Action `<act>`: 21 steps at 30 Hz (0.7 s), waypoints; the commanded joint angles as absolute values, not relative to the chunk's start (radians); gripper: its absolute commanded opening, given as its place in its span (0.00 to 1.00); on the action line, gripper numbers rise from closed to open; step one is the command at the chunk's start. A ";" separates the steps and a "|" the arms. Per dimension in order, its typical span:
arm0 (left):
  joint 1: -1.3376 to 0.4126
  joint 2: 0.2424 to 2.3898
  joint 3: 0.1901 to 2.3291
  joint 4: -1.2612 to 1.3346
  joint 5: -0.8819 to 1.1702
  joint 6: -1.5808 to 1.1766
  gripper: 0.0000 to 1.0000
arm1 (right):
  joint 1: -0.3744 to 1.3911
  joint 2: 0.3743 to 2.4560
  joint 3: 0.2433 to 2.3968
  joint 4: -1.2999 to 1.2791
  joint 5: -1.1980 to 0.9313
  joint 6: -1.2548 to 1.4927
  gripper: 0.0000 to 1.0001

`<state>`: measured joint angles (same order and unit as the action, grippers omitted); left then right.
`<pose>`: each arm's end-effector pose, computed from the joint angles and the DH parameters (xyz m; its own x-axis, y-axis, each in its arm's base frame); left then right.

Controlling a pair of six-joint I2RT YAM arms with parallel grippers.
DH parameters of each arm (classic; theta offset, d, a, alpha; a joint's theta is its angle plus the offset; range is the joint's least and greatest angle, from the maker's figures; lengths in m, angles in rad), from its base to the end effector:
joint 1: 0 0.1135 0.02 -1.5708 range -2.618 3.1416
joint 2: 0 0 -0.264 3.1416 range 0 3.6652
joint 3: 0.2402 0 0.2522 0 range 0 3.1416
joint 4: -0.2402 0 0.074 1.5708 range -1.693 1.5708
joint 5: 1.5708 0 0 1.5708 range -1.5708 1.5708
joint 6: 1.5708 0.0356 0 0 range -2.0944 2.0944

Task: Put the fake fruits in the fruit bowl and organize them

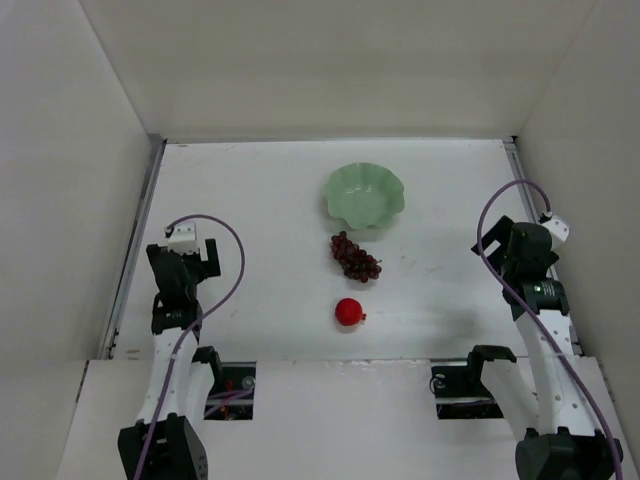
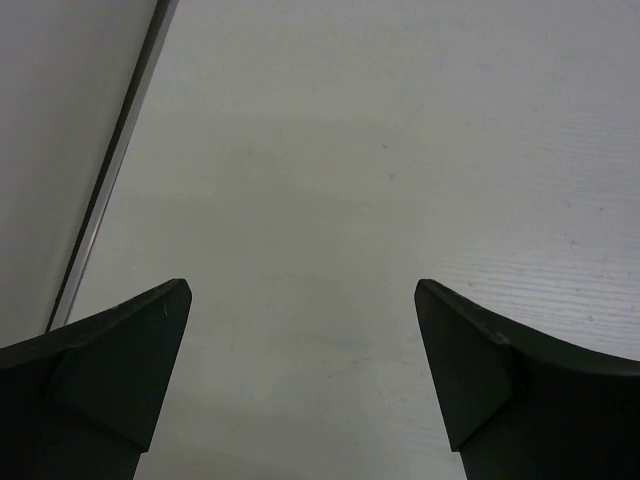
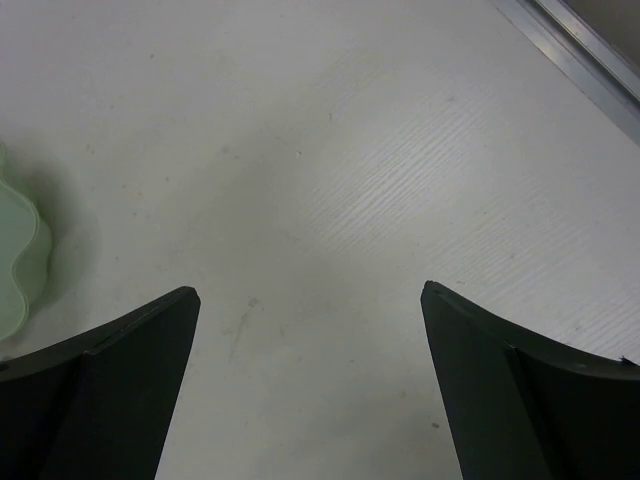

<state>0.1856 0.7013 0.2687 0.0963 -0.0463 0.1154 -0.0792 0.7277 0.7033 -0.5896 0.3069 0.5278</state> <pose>0.1661 0.0329 0.1995 -0.3483 0.0516 -0.9359 -0.1884 0.9742 0.1239 0.1561 -0.0232 0.2809 -0.3342 0.5081 -0.7938 0.5671 0.7811 0.2613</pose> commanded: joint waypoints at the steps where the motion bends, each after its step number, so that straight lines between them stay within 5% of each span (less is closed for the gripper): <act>1: 0.186 0.638 0.285 0.135 0.017 0.104 1.00 | -0.081 0.726 0.718 -0.532 0.316 0.525 1.00; 7: 0.139 0.543 0.253 0.103 0.247 0.236 1.00 | 0.109 0.715 0.765 -0.499 0.464 0.375 1.00; 15: 0.127 0.581 0.290 0.038 0.321 0.307 1.00 | 0.957 0.732 0.695 -0.130 1.000 -0.228 1.00; 18: 0.142 0.580 0.288 0.035 0.319 0.296 1.00 | 1.015 0.736 0.776 -0.205 0.675 -0.026 1.00; 21: 0.153 0.572 0.285 0.037 0.322 0.295 1.00 | 0.836 0.888 0.880 -0.346 0.195 0.190 1.00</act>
<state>0.1398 0.5838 0.2619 0.0174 0.2913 0.2855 0.9470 0.7967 0.7818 -0.3149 0.5591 0.0433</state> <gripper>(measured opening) 0.997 0.999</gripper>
